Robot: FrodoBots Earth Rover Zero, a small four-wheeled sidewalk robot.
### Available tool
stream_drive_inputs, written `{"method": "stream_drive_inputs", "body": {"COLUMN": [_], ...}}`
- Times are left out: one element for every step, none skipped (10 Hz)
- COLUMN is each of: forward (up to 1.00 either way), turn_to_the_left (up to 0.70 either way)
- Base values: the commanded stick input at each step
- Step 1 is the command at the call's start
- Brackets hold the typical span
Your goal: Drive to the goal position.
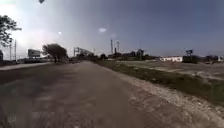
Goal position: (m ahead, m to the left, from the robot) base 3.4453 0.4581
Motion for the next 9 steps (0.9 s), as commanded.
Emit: {"method": "stream_drive_inputs", "body": {"forward": [1.0, 1.0, 1.0, 1.0, 1.0, 1.0, 1.0, 1.0, 1.0], "turn_to_the_left": [-0.01, -0.01, -0.01, -0.01, -0.01, -0.01, -0.01, -0.04, -0.11]}}
